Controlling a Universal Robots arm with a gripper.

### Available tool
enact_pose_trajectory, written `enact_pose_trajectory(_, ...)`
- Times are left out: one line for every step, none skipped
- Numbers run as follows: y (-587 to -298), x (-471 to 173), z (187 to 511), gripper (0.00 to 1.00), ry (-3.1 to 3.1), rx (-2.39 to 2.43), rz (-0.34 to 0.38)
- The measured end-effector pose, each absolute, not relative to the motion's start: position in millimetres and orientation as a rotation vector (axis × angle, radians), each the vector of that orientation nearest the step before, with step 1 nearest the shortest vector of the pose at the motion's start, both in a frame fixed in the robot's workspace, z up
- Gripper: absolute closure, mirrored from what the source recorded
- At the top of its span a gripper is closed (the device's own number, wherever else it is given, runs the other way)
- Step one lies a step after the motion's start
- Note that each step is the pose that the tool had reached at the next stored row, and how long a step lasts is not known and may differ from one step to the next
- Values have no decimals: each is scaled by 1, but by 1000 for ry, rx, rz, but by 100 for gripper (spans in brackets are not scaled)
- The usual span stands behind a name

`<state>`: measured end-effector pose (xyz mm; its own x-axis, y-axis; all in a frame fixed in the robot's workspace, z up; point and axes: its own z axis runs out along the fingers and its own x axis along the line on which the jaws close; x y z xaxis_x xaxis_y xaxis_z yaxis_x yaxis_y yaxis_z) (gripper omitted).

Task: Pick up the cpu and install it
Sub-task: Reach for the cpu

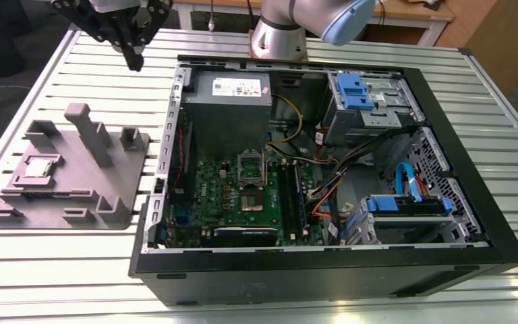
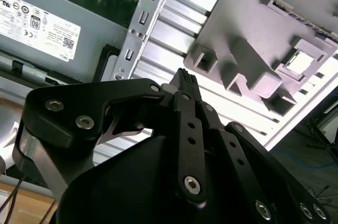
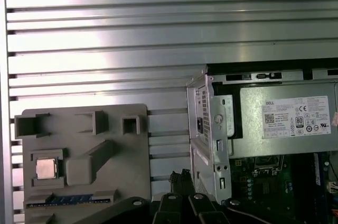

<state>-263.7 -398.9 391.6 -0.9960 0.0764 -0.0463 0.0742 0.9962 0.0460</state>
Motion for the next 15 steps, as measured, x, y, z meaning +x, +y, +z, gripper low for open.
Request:
enact_pose_trajectory(-399,-267,392,89,3090,117,68)
enact_pose_trajectory(-399,-270,391,89,3090,117,69)
enact_pose_trajectory(-399,-273,391,89,3089,116,69)
enact_pose_trajectory(-399,-276,391,89,3089,116,69)
enact_pose_trajectory(-399,-279,391,89,3089,116,68)
enact_pose_trajectory(-399,-282,391,89,3089,116,69)
enact_pose_trajectory(-399,-285,391,89,3089,116,69)
enact_pose_trajectory(-399,-288,391,89,3089,116,69)
enact_pose_trajectory(-399,-290,391,89,3088,116,69)
enact_pose_trajectory(-399,-293,391,89,3088,116,69)
enact_pose_trajectory(-399,-296,390,89,3088,116,69)
enact_pose_trajectory(-399,-299,390,89,3088,116,68)
enact_pose_trajectory(-399,-303,390,89,3088,116,69)
enact_pose_trajectory(-399,-307,390,89,3087,116,69)
enact_pose_trajectory(-399,-311,390,89,3087,116,69)
